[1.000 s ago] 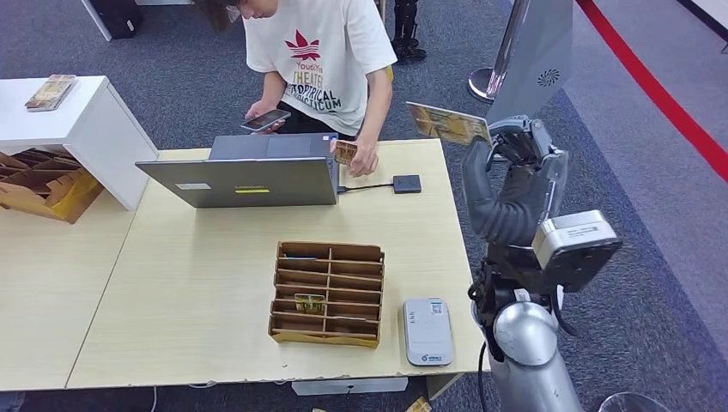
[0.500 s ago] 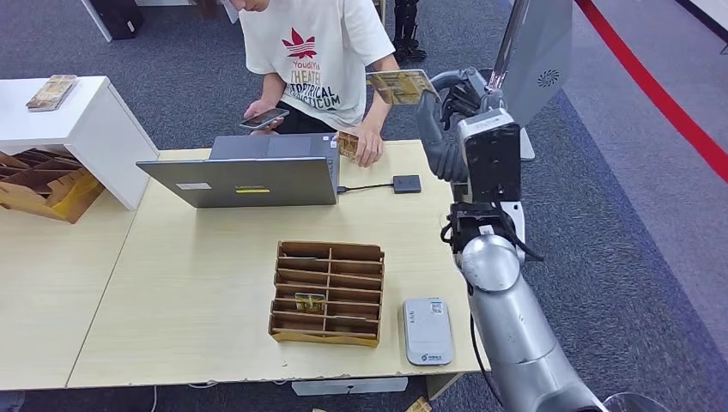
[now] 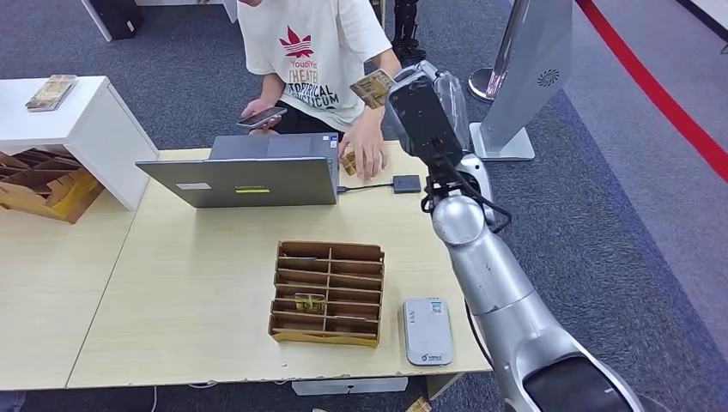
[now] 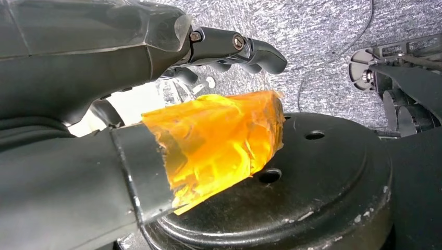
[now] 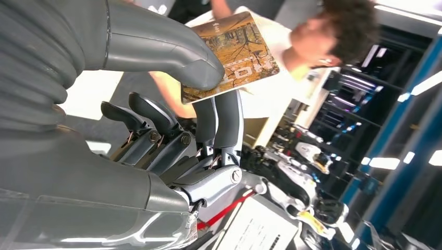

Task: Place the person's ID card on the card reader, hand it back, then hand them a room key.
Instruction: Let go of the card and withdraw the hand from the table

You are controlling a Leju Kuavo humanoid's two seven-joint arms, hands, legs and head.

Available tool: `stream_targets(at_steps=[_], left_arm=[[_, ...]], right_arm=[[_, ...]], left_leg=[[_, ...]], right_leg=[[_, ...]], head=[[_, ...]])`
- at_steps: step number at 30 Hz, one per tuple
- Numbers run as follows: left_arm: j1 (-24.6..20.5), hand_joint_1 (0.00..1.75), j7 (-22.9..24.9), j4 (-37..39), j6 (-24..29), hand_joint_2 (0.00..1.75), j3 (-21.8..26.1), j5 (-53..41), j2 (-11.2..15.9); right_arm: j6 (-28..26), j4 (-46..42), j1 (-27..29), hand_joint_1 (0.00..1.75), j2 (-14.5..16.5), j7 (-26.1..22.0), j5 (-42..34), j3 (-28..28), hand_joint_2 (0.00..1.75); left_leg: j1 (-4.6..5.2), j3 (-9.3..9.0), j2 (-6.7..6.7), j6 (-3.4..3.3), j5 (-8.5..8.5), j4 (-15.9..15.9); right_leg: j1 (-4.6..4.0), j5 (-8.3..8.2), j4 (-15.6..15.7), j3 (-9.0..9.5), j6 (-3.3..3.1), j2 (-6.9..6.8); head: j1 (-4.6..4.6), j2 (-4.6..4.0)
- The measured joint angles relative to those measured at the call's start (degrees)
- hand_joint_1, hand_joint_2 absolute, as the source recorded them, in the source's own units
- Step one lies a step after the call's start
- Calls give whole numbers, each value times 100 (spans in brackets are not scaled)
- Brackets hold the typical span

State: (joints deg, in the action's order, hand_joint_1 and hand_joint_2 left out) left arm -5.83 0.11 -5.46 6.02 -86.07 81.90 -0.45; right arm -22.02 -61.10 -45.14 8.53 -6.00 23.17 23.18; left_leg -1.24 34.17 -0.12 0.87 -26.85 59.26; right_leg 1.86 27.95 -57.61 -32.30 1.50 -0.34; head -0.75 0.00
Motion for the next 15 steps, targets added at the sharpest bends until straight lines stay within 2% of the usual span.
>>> stream_targets(at_steps=[15], left_arm=[[-30,0,68,0,-22,0,-108,-31,17]], right_arm=[[115,1081,-409,175,113,277,695,99,175]], left_leg=[[0,0,-1,0,0,0]], right_leg=[[0,0,0,0,0,0]], head=[[0,0]])
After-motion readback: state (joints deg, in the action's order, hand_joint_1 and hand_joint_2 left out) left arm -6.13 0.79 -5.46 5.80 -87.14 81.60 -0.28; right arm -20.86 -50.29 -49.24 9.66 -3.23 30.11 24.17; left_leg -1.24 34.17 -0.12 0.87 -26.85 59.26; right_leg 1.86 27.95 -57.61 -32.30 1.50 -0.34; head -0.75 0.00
